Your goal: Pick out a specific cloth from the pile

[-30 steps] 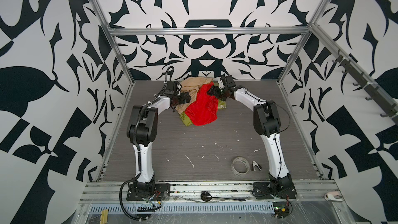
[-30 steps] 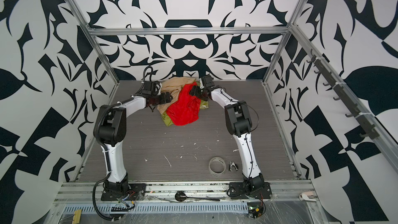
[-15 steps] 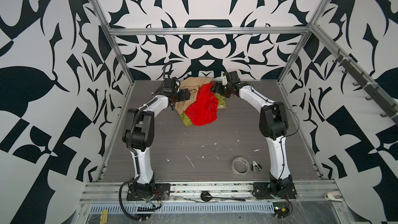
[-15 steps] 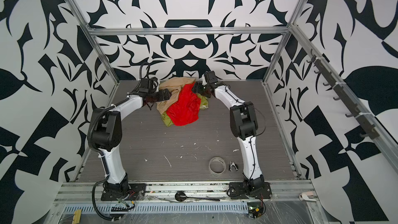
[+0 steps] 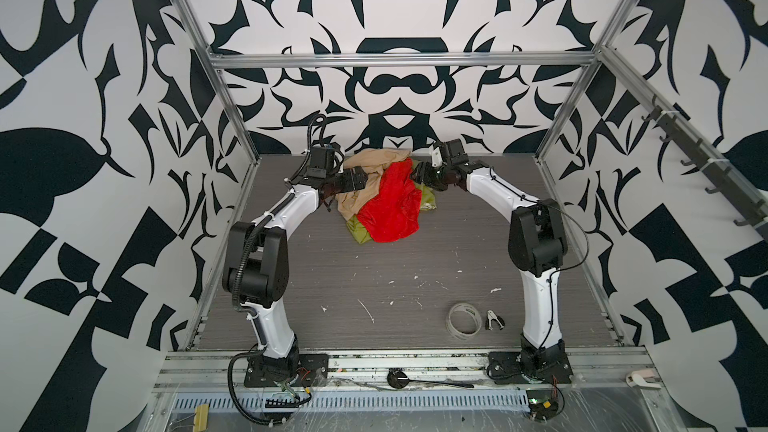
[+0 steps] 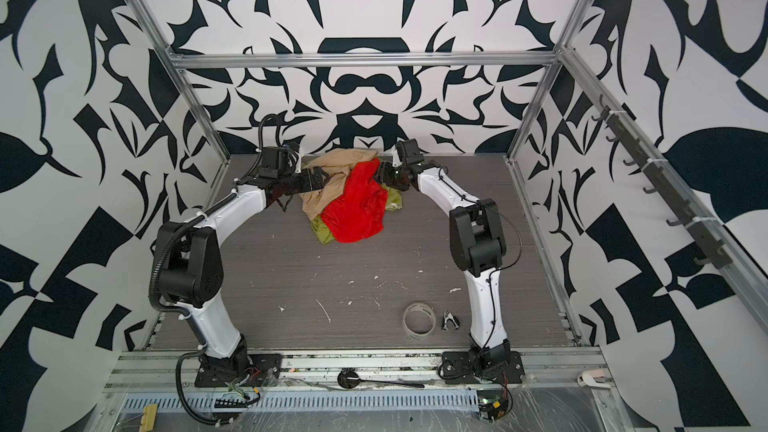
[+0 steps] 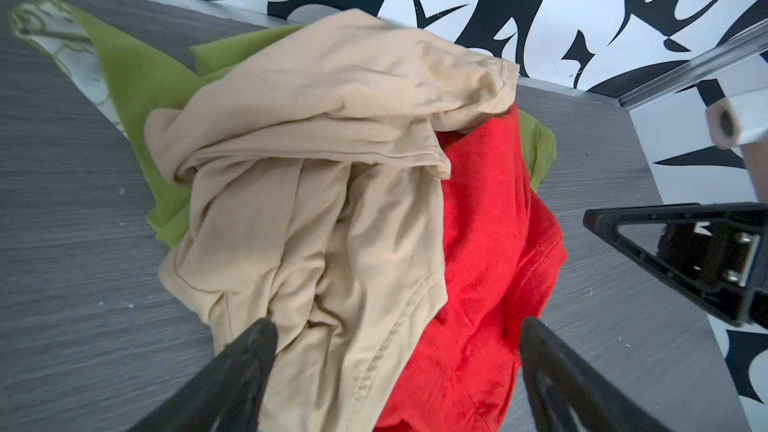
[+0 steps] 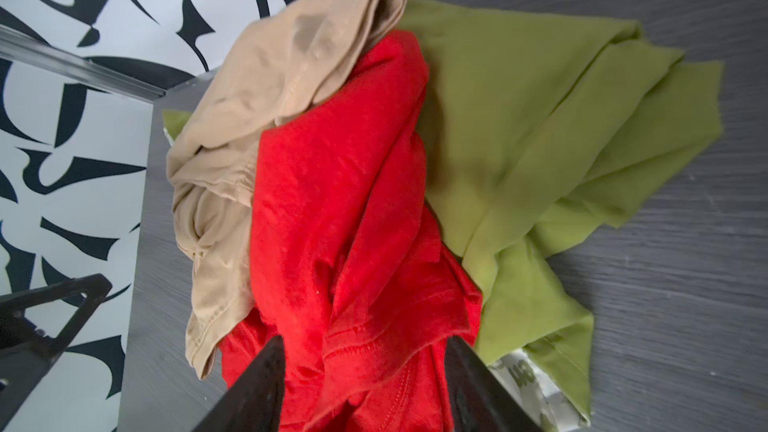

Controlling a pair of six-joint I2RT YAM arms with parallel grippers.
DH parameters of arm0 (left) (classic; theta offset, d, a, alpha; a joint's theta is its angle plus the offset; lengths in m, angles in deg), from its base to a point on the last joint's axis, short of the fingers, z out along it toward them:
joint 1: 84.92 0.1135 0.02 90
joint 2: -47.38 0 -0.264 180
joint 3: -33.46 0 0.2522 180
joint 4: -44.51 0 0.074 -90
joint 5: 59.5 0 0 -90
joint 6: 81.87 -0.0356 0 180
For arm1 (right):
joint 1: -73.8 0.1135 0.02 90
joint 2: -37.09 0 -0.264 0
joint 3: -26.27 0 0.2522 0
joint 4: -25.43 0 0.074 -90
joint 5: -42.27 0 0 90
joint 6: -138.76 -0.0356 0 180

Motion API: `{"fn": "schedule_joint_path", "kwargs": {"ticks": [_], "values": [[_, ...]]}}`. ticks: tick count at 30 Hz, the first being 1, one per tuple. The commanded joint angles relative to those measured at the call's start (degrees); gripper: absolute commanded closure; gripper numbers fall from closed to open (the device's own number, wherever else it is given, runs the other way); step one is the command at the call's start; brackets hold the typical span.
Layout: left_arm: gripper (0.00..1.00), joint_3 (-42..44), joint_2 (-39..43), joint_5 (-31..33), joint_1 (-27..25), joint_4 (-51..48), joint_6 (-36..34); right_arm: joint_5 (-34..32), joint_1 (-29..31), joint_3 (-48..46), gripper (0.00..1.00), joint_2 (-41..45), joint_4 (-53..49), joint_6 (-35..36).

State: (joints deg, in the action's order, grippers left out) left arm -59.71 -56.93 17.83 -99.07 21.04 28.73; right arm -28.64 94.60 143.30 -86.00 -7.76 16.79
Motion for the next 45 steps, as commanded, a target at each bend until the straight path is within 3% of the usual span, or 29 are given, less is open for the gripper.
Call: {"fn": "schedule_joint_path", "kwargs": {"ticks": [1, 27, 45], "values": [[0.07, 1.85, 2.47, -2.36, -0.91, -2.24, 1.26, 0.6, 0.98, -0.4, 0.4, 0.68, 1.48, -0.2], [0.07, 2.79, 1.93, -3.34, -3.07, -2.15, 3.31, -0.57, 2.32, -0.51, 0.54, -2.7, 5.31, -1.78], [0.07, 4.53, 2.71, -2.47, -3.16, 0.05, 4.98, 1.12, 2.31, -2.36, 0.82, 0.6, 7.25, -2.23]]}}
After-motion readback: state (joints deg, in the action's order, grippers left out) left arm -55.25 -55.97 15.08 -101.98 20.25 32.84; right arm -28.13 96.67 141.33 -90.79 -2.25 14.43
